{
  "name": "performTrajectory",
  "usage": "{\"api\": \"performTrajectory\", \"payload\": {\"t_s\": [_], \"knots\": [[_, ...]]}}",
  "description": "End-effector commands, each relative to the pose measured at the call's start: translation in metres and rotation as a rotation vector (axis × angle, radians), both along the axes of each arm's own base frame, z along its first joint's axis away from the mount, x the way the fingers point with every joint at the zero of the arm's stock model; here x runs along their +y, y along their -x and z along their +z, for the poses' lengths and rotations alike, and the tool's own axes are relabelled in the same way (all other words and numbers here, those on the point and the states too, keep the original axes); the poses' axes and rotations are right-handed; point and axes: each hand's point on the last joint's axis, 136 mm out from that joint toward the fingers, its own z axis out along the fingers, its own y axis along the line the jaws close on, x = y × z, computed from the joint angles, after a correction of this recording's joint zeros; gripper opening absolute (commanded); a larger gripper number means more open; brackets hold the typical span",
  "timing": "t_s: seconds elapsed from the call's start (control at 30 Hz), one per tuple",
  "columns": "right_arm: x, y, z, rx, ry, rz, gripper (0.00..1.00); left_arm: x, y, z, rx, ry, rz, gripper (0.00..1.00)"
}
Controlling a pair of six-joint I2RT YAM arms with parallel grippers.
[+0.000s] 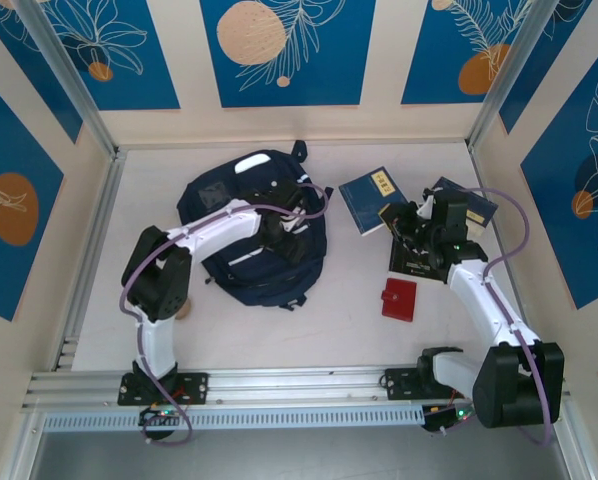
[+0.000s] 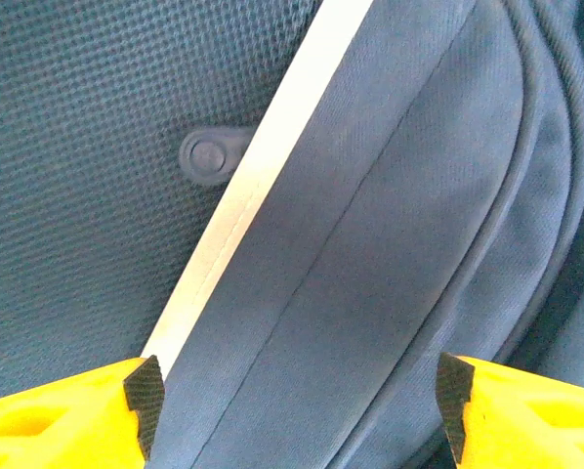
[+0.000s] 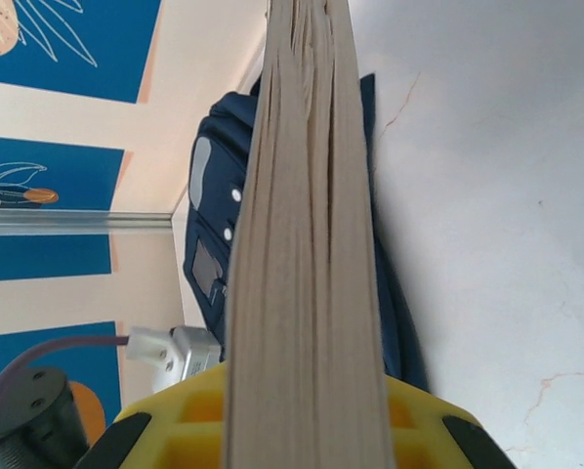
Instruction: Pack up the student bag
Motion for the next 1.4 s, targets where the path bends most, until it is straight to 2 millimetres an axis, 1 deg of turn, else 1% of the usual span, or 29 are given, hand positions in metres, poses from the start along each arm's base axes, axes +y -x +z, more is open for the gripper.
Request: {"api": "performTrajectory", "payload": {"t_s": [0.0,0.13,0.2,0.3,0.43,0.67,0.73,0.83,0.97,1.0,1.13,1.17,1.2,1.3,1.37], "knots": [[-0.002,0.001,0.004,-0.031,0.014,0.008,0.03,0.022,0.012,-0.003,0.023,-0.103,-0.068,0.75],[-0.001,0.002,0.002,-0.024,0.002,0.012,0.03,0.023,0.012,-0.013,0.052,-0.138,-0.109,0.75],[0.0,0.003,0.001,-0.02,-0.001,0.012,0.03,0.02,0.011,-0.017,0.062,-0.141,-0.127,0.75],[0.0,0.004,-0.001,-0.014,-0.005,0.01,0.03,0.022,0.004,-0.022,0.047,-0.173,-0.128,0.73],[0.0,0.005,-0.002,-0.013,-0.006,0.009,0.03,0.019,0.002,-0.03,0.061,-0.181,-0.153,0.7],[0.001,0.004,0.001,-0.019,-0.008,0.01,0.03,0.024,-0.009,-0.03,0.029,-0.241,-0.172,0.72],[0.0,0.005,0.001,-0.018,-0.006,0.009,0.03,0.028,-0.014,-0.028,0.002,-0.278,-0.168,0.7],[0.0,0.006,0.001,-0.019,-0.007,0.008,0.03,0.033,-0.024,-0.015,-0.063,-0.31,-0.147,0.55],[0.001,0.007,0.003,-0.027,-0.006,0.011,0.03,0.029,-0.031,0.006,-0.13,-0.272,-0.132,0.34],[0.001,0.008,0.004,-0.03,-0.005,0.012,0.03,0.028,-0.032,0.009,-0.14,-0.266,-0.129,0.3],[0.001,0.008,0.009,-0.043,-0.002,0.014,0.03,0.032,-0.04,0.02,-0.192,-0.279,-0.112,0.07],[0.001,0.008,0.009,-0.047,0.001,0.013,0.03,0.032,-0.041,0.023,-0.205,-0.279,-0.109,0.03],[0.001,0.008,0.009,-0.046,0.004,0.014,0.03,0.031,-0.043,0.027,-0.221,-0.275,-0.102,0.0],[0.001,0.01,0.007,-0.04,0.009,0.016,0.03,0.029,-0.048,0.046,-0.273,-0.243,-0.078,0.0],[0.001,0.012,0.007,-0.036,0.011,0.019,0.03,0.026,-0.048,0.067,-0.308,-0.194,-0.061,0.0]]}}
